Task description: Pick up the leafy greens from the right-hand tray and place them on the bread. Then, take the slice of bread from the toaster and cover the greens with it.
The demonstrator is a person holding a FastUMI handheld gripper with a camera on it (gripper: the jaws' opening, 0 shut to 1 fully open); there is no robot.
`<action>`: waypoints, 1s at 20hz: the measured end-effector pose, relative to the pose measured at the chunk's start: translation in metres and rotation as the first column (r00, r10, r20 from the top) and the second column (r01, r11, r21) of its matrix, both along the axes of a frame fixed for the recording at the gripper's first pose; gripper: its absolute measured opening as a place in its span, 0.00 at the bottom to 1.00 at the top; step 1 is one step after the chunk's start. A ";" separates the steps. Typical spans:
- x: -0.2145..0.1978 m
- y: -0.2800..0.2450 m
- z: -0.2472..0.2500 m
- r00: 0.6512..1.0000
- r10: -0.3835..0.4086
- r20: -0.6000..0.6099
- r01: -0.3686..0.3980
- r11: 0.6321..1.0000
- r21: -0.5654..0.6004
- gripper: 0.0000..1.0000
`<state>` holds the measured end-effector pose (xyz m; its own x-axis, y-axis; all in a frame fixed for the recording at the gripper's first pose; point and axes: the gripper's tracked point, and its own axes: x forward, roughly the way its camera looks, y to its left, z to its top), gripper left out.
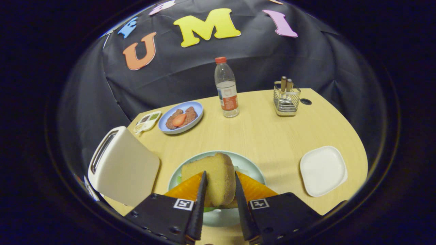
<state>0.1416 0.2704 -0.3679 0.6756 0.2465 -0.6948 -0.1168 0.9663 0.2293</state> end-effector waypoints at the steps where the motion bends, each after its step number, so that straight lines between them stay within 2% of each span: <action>1: 0.003 -0.011 -0.002 1.000 -0.011 0.002 0.011 1.000 -0.028 0.49; 3: 0.002 -0.025 0.000 1.000 -0.017 0.006 0.017 0.999 -0.046 0.58; 4: 0.004 -0.034 0.004 1.000 -0.025 0.015 0.026 0.998 -0.054 0.58; 7: 0.007 -0.061 0.038 0.995 -0.041 0.087 0.047 0.997 -0.067 0.78; 10: 0.005 -0.098 0.094 0.979 -0.030 0.201 0.054 0.992 -0.118 0.96; 13: -0.003 -0.139 0.165 0.944 -0.031 0.329 0.084 0.985 -0.150 0.98; 17: -0.023 -0.195 0.259 0.865 -0.044 0.499 0.148 0.974 -0.172 0.98; 20: -0.043 -0.219 0.312 0.815 -0.056 0.576 0.170 0.975 -0.146 0.98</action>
